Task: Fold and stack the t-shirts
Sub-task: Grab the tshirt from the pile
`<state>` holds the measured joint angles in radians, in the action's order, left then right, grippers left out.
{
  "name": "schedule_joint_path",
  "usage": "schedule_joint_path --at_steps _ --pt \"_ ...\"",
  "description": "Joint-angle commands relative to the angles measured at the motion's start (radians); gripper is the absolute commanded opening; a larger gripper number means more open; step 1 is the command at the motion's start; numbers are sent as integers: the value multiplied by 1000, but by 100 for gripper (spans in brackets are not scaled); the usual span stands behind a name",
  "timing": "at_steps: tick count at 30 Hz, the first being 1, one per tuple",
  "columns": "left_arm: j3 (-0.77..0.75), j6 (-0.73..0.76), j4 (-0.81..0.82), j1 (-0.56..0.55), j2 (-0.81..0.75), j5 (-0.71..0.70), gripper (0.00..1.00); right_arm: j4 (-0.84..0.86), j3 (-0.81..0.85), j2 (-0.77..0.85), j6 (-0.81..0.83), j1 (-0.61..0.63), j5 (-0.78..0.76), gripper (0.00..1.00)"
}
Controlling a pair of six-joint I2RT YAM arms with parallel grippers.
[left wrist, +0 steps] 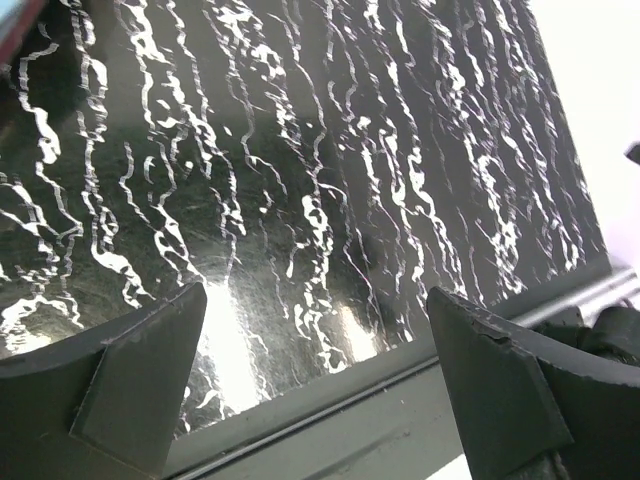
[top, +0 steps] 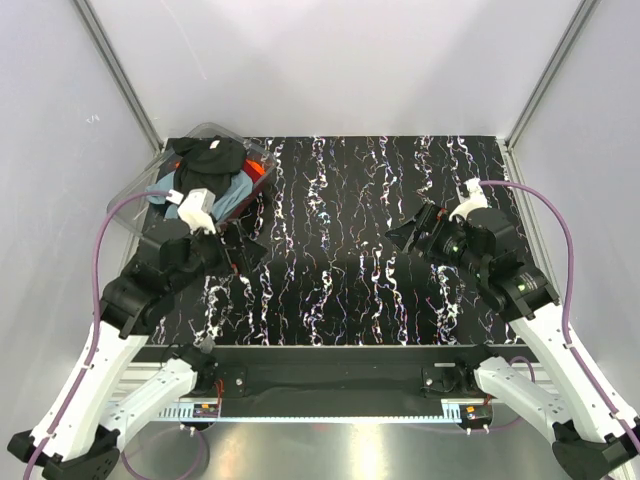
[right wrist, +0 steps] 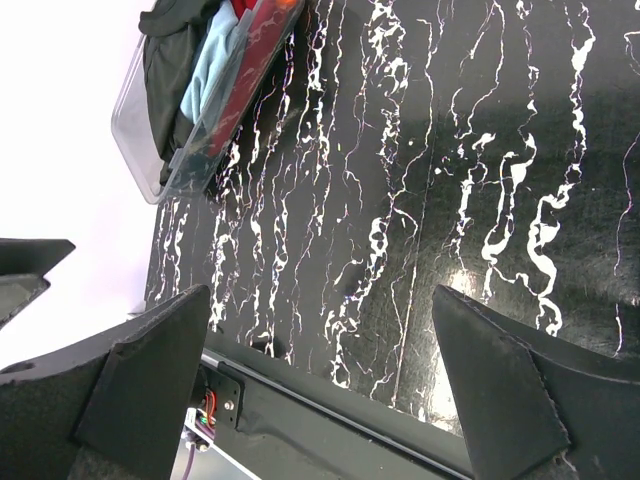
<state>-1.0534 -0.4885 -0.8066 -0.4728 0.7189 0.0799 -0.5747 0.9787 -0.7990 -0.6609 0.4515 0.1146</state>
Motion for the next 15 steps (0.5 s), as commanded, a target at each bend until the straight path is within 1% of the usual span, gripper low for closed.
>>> schedule_joint_path --at_steps 1,3,4,5,7,8,10,11,12,15 --pt "-71 2 55 3 34 -134 99 6 9 -6 -19 4 -4 100" --pt "-115 18 44 3 94 -247 98 7 -1 -14 -25 4 3 100" --pt "-132 19 37 2 118 -364 98 9 -5 -20 -28 4 3 100" --pt "-154 19 14 8 181 -415 95 9 -6 -26 -28 4 7 100" --pt "-213 24 0 20 252 -521 95 12 -9 -29 -26 4 20 100" --pt "-229 25 0 45 319 -541 94 18 -11 -31 -22 6 26 100" --pt "-276 30 10 80 384 -590 93 33 -14 -29 -14 4 55 99" --pt "-290 33 26 115 445 -607 91 44 -26 -16 4 4 71 100" --pt "-316 40 35 150 500 -633 88 77 -47 3 12 4 104 100" --pt "-359 41 79 218 569 -640 83 111 -64 30 18 4 135 100"
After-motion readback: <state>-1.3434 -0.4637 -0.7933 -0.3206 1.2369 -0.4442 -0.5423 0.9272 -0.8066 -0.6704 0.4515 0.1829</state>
